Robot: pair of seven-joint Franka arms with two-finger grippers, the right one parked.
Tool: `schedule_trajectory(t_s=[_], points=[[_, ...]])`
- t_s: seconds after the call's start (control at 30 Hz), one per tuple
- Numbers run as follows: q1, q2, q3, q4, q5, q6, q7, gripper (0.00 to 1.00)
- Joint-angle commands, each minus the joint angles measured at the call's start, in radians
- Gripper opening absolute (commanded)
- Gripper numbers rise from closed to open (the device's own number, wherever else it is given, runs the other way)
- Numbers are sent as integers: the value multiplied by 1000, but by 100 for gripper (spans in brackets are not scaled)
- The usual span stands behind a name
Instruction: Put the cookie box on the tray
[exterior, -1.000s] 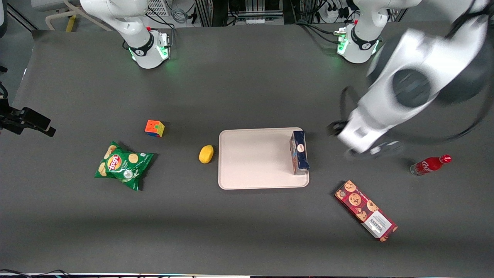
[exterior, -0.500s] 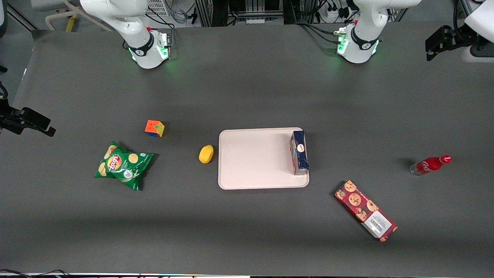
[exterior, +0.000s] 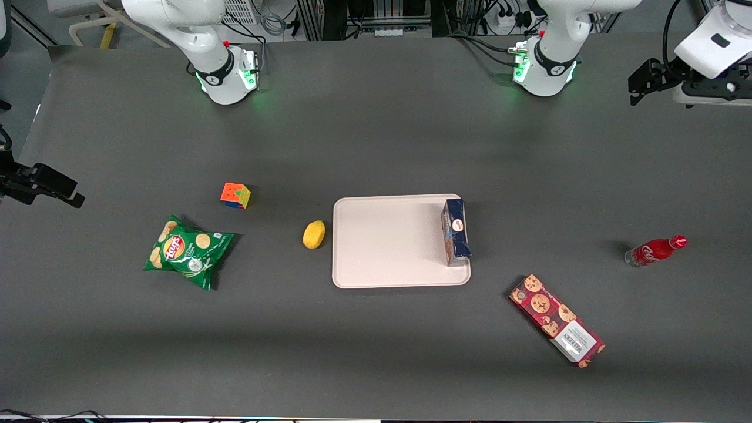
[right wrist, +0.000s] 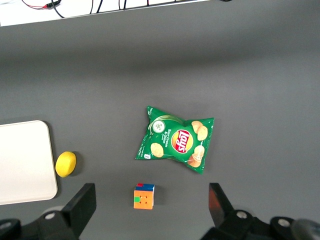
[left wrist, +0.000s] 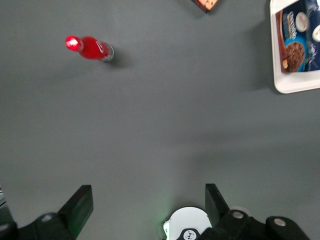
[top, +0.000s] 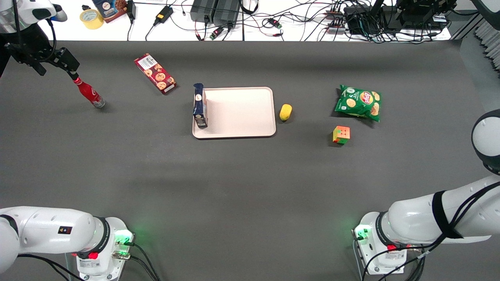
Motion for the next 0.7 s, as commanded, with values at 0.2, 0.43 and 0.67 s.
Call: schedule_trajectory(t_s=[0.2,0.43,0.67], points=[[-8,37,52,40,-19,13,18,100],[-13,60,46,54,-18,12,16,100],[-13,62,47,54,-18,10,16,100]])
